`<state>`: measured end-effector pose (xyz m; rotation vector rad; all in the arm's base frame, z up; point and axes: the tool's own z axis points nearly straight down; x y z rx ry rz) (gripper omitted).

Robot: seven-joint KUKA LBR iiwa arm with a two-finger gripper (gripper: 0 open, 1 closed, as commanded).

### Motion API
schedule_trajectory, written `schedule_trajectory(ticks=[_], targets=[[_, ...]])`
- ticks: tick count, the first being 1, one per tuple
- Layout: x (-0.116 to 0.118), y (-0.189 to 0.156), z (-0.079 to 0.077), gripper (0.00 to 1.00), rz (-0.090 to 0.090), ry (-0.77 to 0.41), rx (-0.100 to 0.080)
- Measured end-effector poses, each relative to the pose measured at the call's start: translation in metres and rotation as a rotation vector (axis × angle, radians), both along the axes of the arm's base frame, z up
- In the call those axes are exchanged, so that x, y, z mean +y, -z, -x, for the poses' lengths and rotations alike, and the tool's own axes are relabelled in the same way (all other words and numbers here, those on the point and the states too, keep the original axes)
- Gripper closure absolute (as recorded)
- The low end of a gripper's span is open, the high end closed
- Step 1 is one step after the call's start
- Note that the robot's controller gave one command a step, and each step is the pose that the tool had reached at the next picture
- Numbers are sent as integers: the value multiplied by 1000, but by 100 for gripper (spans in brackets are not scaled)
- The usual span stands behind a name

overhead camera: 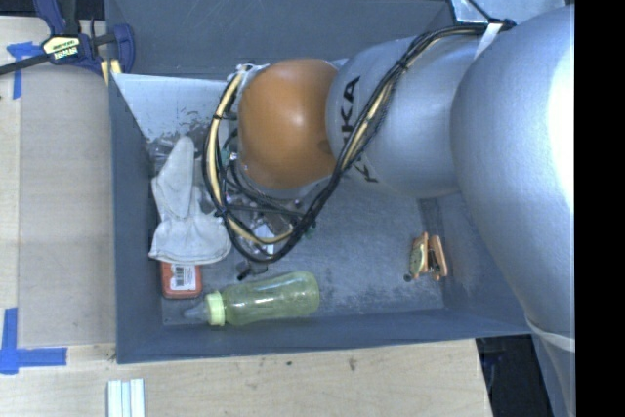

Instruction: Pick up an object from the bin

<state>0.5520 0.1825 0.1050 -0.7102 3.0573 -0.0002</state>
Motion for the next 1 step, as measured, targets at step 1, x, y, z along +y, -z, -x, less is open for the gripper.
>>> schedule_trajectory(ticks=[1], targets=[[6, 27, 9, 100, 1, -120, 2]])
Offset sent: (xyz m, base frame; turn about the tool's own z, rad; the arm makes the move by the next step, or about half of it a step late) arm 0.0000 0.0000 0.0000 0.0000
